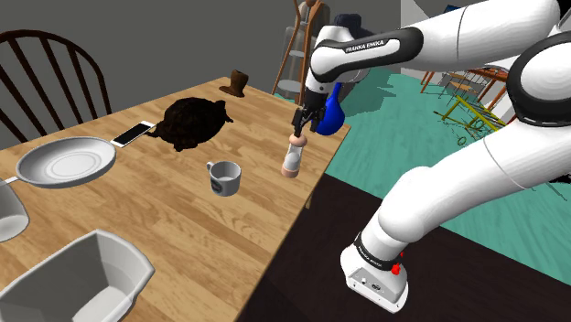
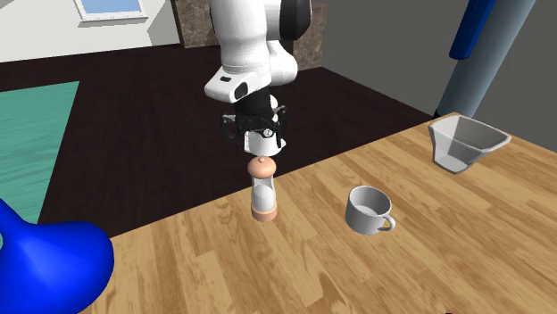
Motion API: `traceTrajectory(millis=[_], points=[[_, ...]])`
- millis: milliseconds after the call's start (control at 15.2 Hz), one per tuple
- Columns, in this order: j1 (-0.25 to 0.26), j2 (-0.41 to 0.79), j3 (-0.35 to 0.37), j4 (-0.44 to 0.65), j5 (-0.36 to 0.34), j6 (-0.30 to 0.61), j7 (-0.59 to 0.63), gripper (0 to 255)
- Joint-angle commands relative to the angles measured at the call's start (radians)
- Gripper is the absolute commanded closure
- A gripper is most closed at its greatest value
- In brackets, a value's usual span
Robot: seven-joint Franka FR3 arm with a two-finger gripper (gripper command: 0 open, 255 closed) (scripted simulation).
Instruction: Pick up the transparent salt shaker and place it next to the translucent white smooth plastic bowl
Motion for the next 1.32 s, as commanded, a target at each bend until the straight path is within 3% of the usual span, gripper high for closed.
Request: traceTrajectory(millis=[0, 330, 858, 924, 1254], points=[[0.000, 0.022, -0.005, -0.016, 0.002, 0.039, -0.006, 0], [0.003, 0.047, -0.008, -0.060, 0.006, 0.107, -0.010, 0], [0.003, 0.047, -0.008, -0.060, 0.006, 0.107, -0.010, 0], [0.003, 0.047, -0.008, -0.060, 0.006, 0.107, -0.010, 255], [0.003, 0.047, -0.008, -0.059, 0.006, 0.107, -0.010, 255]])
